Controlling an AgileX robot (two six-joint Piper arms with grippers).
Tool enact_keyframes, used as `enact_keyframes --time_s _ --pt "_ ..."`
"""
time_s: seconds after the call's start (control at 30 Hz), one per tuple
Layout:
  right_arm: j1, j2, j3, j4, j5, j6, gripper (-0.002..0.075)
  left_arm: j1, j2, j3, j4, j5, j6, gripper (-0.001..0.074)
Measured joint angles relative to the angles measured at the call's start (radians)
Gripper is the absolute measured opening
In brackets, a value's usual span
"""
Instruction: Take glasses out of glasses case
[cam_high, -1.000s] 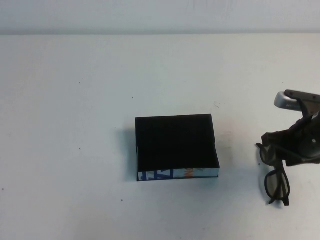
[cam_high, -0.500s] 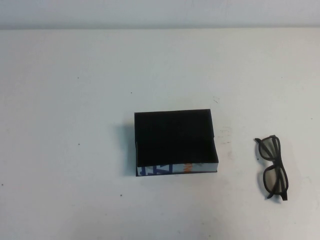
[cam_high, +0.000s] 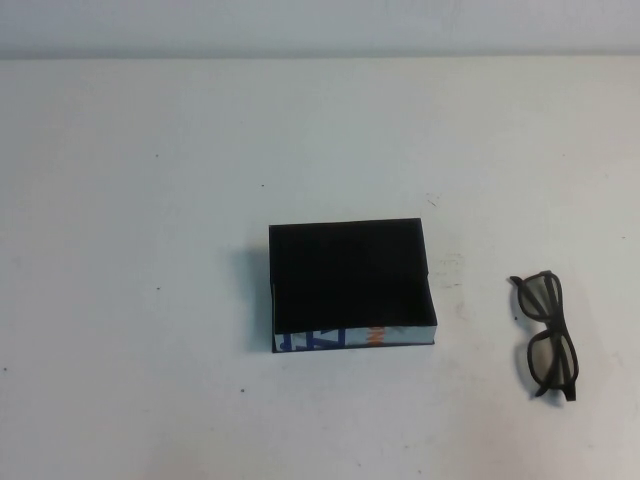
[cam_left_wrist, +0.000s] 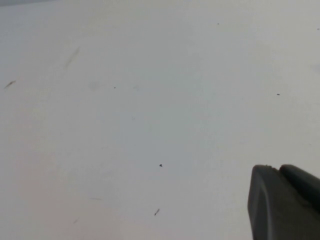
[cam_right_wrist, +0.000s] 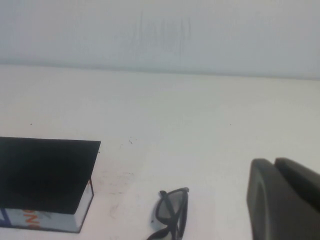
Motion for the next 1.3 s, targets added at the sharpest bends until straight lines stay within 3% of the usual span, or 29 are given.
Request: enact_keyframes --time_s 0.17,0.37,0.63,1.3 --pt "-0.009 -0.077 0.178 0.028 -0.126 0.046 -0.0016 0.0 0.0 0.0 0.0 0.0 0.0 -0.0005" --pt "-0.1 -0.102 0.366 0.068 -0.25 0.065 -0.0016 0.0 0.0 0.0 0.0 0.0 0.0 -0.0005" --pt "-0.12 -0.166 0.384 0.066 -0.14 0.157 -0.0016 0.0 0.0 0.0 0.0 0.0 0.0 -0.0005" --pt "-0.12 -0.166 0.384 0.065 -0.121 0.168 -0.0016 0.0 0.0 0.0 0.0 0.0 0.0 -0.0005"
